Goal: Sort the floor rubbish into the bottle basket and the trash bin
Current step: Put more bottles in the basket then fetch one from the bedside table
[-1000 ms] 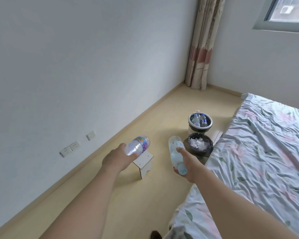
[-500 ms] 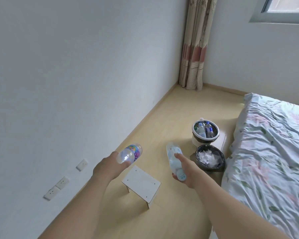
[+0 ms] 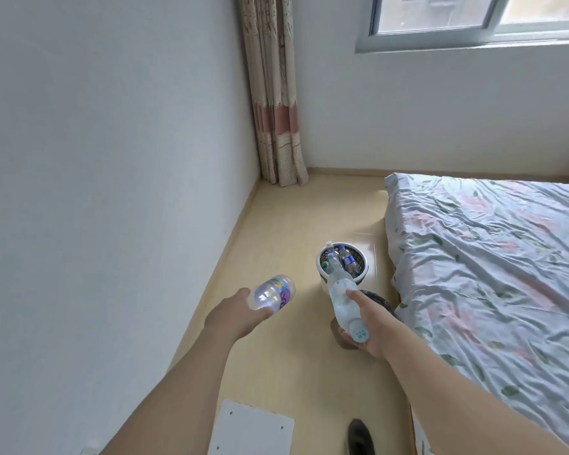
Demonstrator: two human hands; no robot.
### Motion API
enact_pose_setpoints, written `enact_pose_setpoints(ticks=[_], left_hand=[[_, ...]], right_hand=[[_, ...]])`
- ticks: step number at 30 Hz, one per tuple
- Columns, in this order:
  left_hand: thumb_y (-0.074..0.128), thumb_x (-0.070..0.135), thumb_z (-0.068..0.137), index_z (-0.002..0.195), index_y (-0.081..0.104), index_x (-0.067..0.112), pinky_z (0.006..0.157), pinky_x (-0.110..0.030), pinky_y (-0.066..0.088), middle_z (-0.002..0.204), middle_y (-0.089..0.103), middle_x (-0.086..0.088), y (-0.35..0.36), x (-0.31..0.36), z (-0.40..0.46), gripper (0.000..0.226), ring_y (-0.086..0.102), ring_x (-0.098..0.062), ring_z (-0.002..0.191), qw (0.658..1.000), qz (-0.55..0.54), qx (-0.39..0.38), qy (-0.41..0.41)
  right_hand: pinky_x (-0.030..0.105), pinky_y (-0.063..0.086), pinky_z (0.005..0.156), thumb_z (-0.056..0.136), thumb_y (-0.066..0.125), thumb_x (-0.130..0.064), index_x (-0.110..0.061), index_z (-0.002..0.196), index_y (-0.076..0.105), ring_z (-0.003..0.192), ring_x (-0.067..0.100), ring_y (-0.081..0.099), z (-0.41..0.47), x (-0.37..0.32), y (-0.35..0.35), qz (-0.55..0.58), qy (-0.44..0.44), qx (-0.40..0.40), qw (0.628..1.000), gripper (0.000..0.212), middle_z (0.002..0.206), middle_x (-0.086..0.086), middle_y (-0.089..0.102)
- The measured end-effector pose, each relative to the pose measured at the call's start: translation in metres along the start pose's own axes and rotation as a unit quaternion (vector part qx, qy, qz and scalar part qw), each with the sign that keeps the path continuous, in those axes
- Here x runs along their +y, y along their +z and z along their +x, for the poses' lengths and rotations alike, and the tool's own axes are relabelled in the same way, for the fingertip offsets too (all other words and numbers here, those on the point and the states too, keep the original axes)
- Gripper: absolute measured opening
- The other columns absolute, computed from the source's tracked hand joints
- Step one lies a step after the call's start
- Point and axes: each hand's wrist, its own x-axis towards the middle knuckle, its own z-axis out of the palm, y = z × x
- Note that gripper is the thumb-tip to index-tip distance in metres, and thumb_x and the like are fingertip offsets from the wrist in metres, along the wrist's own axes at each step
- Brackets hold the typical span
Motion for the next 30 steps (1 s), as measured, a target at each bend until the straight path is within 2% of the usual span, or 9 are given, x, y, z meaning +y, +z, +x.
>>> enact_pose_setpoints(ticks=[4,8,12,15,17,20,23,26,30], left_hand=[[0.056,0.065,0.074,0.132,0.043,0.032,0.086,-0.034,0.053,0.107,0.059,0.010,0.002,0.056,0.070,0.068,0.061,-0.013,0.092,1.000,0.009,-0.017,0.021],[0.051,0.067,0.067,0.132,0.043,0.032,0.085,-0.032,0.052,0.107,0.060,0.009,0.005,0.118,0.133,0.074,0.062,-0.013,0.091,0.998,0.036,-0.040,0.031],[0.047,0.070,0.062,0.124,0.044,0.035,0.081,-0.030,0.052,0.101,0.062,0.009,-0.002,0.189,0.193,0.072,0.063,-0.014,0.087,0.995,0.071,-0.057,0.052],[0.054,0.068,0.069,0.115,0.040,0.032,0.075,-0.032,0.052,0.093,0.062,0.007,-0.008,0.225,0.241,0.060,0.064,-0.017,0.081,0.990,0.108,-0.054,0.076],[0.058,0.065,0.073,0.109,0.035,0.029,0.071,-0.033,0.053,0.088,0.062,0.006,-0.012,0.241,0.272,0.056,0.065,-0.019,0.078,0.985,0.131,-0.053,0.094],[0.059,0.066,0.073,0.107,0.034,0.028,0.072,-0.035,0.053,0.086,0.062,0.005,-0.012,0.260,0.330,0.058,0.064,-0.019,0.078,0.980,0.152,-0.081,0.102],[0.057,0.062,0.076,0.109,0.036,0.026,0.073,-0.034,0.052,0.087,0.061,0.003,-0.009,0.268,0.386,0.053,0.064,-0.020,0.080,0.975,0.160,-0.112,0.103],[0.056,0.056,0.079,0.113,0.037,0.024,0.074,-0.034,0.051,0.090,0.061,0.001,0.006,0.273,0.459,0.050,0.063,-0.021,0.082,0.969,0.163,-0.148,0.115],[0.060,0.055,0.075,0.109,0.045,0.027,0.068,-0.030,0.048,0.086,0.061,0.008,0.055,0.272,0.574,0.047,0.062,-0.016,0.079,0.959,0.159,-0.206,0.116]], right_hand=[[0.042,0.056,0.086,0.085,0.068,-0.045,-0.014,0.126,0.049,0.100,0.032,0.063,0.058,-0.051,-0.023,0.028,0.004,0.004,1.000,0.055,0.114,0.016,0.060],[0.045,0.055,0.089,0.088,0.064,-0.044,-0.015,0.126,0.048,0.102,0.033,0.062,0.117,-0.111,-0.057,0.075,0.006,0.013,0.997,0.050,0.109,0.017,0.059],[0.042,0.058,0.078,0.092,0.061,-0.044,-0.018,0.121,0.044,0.099,0.035,0.061,0.167,-0.173,-0.082,0.116,0.024,0.032,0.992,0.043,0.093,0.011,0.050],[0.031,0.057,0.052,0.094,0.057,-0.043,-0.018,0.116,0.042,0.104,0.035,0.063,0.197,-0.210,-0.085,0.118,0.044,0.033,0.992,0.037,0.089,0.010,0.047],[0.028,0.053,0.049,0.093,0.058,-0.045,-0.016,0.115,0.044,0.092,0.032,0.064,0.217,-0.227,-0.084,0.102,0.068,0.030,0.992,0.039,0.091,0.013,0.051],[0.030,0.051,0.058,0.090,0.062,-0.046,-0.013,0.118,0.047,0.081,0.030,0.060,0.259,-0.250,-0.082,0.066,0.104,0.028,0.992,0.046,0.094,0.015,0.054],[0.033,0.052,0.061,0.085,0.070,-0.043,-0.011,0.124,0.045,0.085,0.030,0.061,0.296,-0.269,-0.079,0.009,0.122,0.042,0.992,0.056,0.100,0.016,0.055],[0.033,0.056,0.057,0.075,0.079,-0.039,-0.014,0.128,0.035,0.091,0.031,0.064,0.351,-0.289,-0.071,-0.043,0.124,0.112,0.985,0.073,0.113,0.015,0.052],[0.032,0.054,0.054,0.079,0.074,-0.038,-0.013,0.121,0.044,0.088,0.029,0.063,0.452,-0.302,-0.051,-0.141,0.119,0.141,0.973,0.058,0.109,0.012,0.052]])
